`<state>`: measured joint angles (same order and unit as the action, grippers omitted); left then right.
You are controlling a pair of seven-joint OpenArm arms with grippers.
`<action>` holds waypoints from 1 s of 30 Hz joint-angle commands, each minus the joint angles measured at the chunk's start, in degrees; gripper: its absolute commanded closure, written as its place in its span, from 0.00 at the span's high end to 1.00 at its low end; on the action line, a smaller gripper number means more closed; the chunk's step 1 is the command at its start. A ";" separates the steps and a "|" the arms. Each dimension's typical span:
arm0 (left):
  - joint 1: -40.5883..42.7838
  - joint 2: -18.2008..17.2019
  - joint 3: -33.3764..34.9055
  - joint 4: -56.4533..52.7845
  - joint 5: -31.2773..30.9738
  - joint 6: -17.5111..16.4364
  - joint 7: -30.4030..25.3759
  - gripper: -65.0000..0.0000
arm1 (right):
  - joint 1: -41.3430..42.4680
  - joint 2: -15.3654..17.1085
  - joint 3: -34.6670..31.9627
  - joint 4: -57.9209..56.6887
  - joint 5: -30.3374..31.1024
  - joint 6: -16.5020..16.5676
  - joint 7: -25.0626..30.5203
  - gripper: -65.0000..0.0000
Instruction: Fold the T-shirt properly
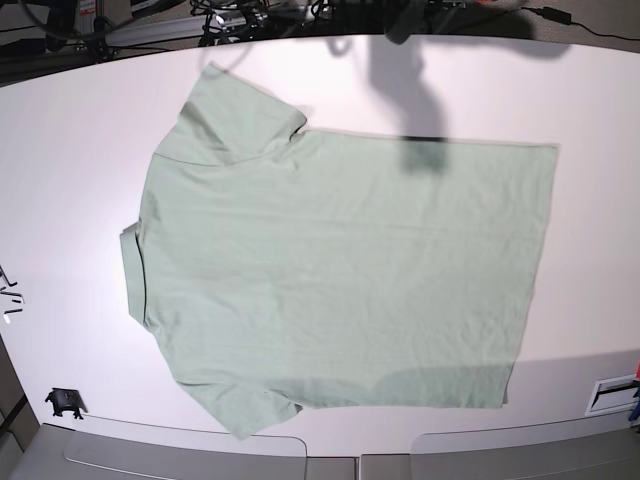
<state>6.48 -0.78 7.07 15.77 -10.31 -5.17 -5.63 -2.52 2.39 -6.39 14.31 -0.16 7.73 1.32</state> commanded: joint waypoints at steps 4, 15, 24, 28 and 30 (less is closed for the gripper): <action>1.29 0.52 0.07 0.52 -0.20 -1.05 -0.39 0.00 | 0.11 0.15 0.00 0.37 0.11 0.24 0.81 0.00; 6.49 -3.19 0.07 6.03 -0.22 -1.05 -0.42 0.00 | -1.38 1.11 0.00 0.96 0.11 0.24 0.79 0.00; 14.21 -10.78 0.04 14.95 -0.24 -1.05 -0.87 0.00 | -8.24 4.20 0.00 9.31 0.13 0.24 0.81 0.00; 19.08 -14.47 0.04 20.33 -0.24 -1.03 -1.92 0.00 | -13.53 5.97 0.02 15.41 0.13 0.24 0.87 0.00; 21.70 -16.31 0.04 23.12 -0.22 -1.05 -3.28 0.00 | -16.61 6.84 0.00 18.73 0.15 0.26 1.27 0.00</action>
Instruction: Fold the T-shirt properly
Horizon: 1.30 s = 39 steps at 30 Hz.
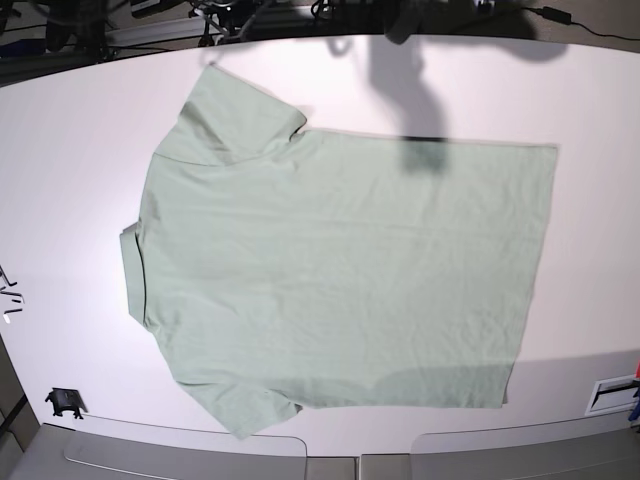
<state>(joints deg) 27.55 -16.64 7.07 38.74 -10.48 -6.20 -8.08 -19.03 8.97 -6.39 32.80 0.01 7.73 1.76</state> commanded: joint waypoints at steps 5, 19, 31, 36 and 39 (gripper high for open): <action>7.56 -4.98 0.04 7.61 -0.07 0.02 -4.02 0.00 | -8.33 2.43 0.00 9.14 0.39 1.31 1.53 0.00; 29.46 -14.97 -9.46 35.91 -2.10 -0.13 -3.52 0.00 | -33.09 9.62 0.61 37.13 6.45 2.95 1.60 0.00; 41.03 -17.00 -29.57 59.47 -21.40 -20.37 14.53 0.00 | -52.54 10.05 9.97 73.09 20.35 6.69 -7.58 0.00; 41.00 -16.55 -37.13 62.64 -30.10 -32.59 20.17 0.00 | -53.18 9.40 13.86 85.29 27.47 8.35 -10.82 0.00; 40.96 -16.37 -40.87 62.93 -35.91 -33.80 20.68 0.00 | -52.63 7.67 16.24 89.24 32.20 8.35 -10.84 0.00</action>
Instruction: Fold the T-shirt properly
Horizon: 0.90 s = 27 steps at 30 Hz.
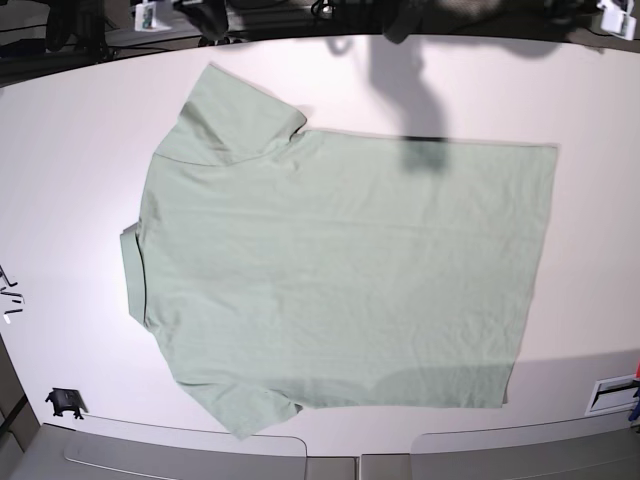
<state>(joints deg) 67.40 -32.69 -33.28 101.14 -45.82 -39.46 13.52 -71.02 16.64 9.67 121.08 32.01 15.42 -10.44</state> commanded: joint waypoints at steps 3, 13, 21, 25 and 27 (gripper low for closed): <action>0.70 -0.33 -2.75 0.52 -5.84 -0.54 -0.87 0.00 | 1.73 -3.72 3.41 2.03 5.38 0.46 -1.66 0.00; -6.97 2.75 -3.10 0.52 -11.54 -0.54 8.61 0.00 | 15.76 -16.46 12.52 0.81 17.99 -0.55 -11.08 0.00; -9.66 4.39 -3.10 0.52 -11.54 -0.54 7.82 0.23 | 16.26 -21.31 12.39 0.81 17.51 7.85 -11.54 0.38; -9.64 4.42 -3.10 0.52 -11.54 -0.54 7.32 0.31 | 16.26 -21.90 12.39 0.81 17.51 10.05 -11.52 0.41; -9.66 4.42 -3.10 0.52 -11.54 -0.54 7.23 0.31 | 16.26 -21.88 12.39 0.81 17.51 10.12 -11.47 0.41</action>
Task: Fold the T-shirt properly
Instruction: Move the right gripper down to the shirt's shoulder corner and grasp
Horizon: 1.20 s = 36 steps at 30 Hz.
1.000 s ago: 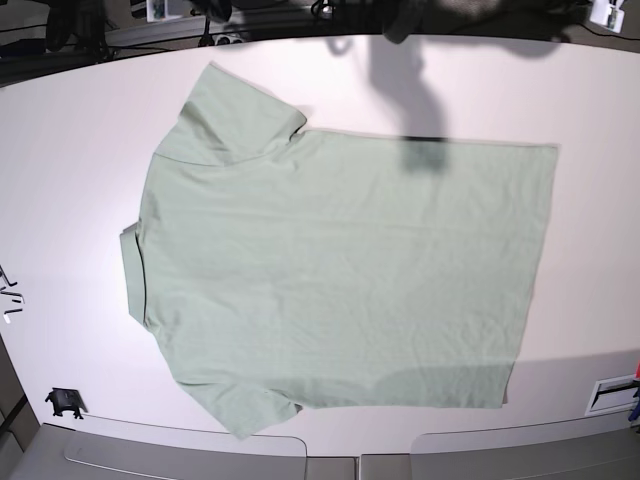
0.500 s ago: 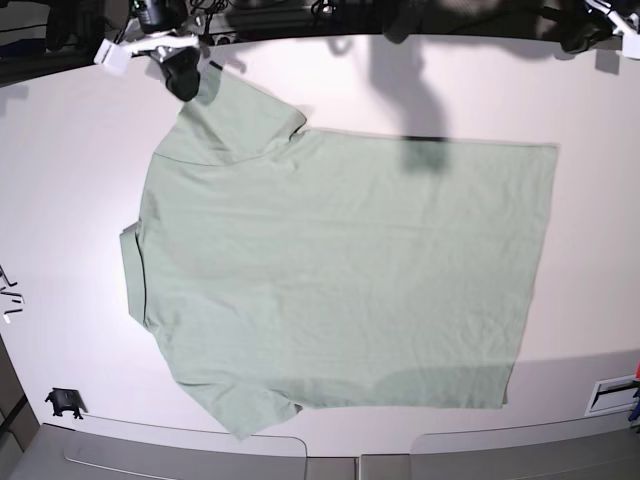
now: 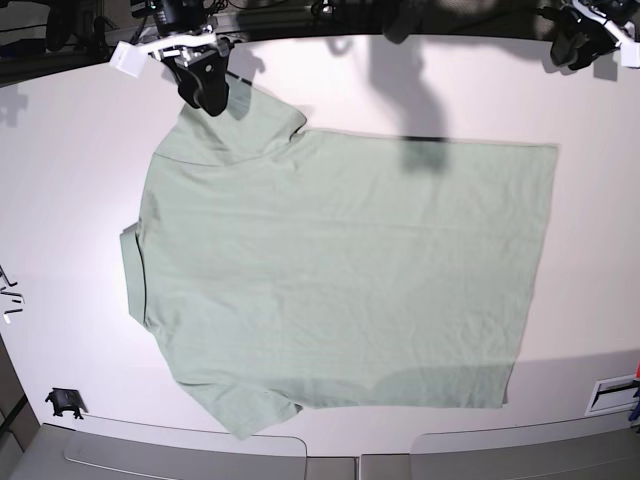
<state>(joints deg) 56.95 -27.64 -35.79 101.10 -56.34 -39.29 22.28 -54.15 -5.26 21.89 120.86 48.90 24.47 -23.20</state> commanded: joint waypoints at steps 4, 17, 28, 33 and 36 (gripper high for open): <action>0.81 -0.63 -0.59 0.57 -1.03 -0.71 -1.51 0.31 | -0.59 0.02 0.26 1.03 0.59 0.83 1.29 0.41; 0.79 -0.61 -0.59 0.57 -1.01 -0.71 -1.29 0.31 | 6.93 3.50 15.54 0.96 -5.25 -5.86 1.07 0.41; -0.13 -0.61 -0.59 0.55 -0.98 -0.71 -1.09 0.31 | 15.50 11.26 22.73 -13.99 -8.44 -10.38 3.26 0.41; -0.13 -0.61 -0.59 0.55 -0.96 -0.71 -0.85 0.31 | 21.07 15.30 22.71 -25.07 -7.78 -10.27 2.93 0.41; -0.13 -0.63 -0.59 0.55 -0.94 -0.71 -0.83 0.31 | 24.13 17.14 22.71 -30.62 -5.31 -9.73 0.83 0.41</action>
<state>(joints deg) 56.01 -27.55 -35.79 101.01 -56.31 -39.29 22.57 -29.71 11.22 44.16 89.21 43.59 14.33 -23.59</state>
